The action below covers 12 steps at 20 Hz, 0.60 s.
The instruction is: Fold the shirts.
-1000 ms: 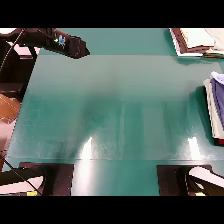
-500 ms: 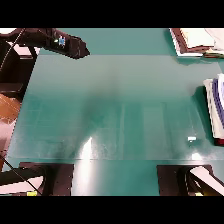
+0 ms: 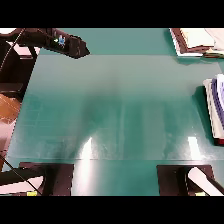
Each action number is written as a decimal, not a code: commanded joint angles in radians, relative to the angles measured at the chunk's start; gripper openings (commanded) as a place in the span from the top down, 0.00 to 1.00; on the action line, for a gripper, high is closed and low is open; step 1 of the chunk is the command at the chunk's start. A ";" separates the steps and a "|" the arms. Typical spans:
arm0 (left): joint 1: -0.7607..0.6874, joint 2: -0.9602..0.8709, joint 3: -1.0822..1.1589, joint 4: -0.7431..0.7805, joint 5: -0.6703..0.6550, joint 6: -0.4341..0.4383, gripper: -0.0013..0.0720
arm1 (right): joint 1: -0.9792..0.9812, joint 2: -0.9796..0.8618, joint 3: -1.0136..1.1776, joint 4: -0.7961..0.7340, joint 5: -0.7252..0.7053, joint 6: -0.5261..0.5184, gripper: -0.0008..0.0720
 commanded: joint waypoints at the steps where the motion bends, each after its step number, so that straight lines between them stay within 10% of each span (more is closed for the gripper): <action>1: 0.000 0.000 0.001 0.001 0.003 0.000 0.94 | 0.311 0.001 0.013 0.044 -0.044 0.000 0.17; 2: 0.000 0.000 0.001 0.001 0.003 0.000 0.94 | 0.389 0.001 0.013 0.044 -0.063 0.000 0.22; 6: 0.000 0.000 0.001 0.001 0.003 0.000 0.94 | 0.619 0.001 0.013 0.044 -0.096 -0.004 0.97; 12: 0.000 0.000 0.001 0.001 0.003 0.000 0.94 | 0.721 0.001 0.013 0.046 -0.126 -0.005 0.97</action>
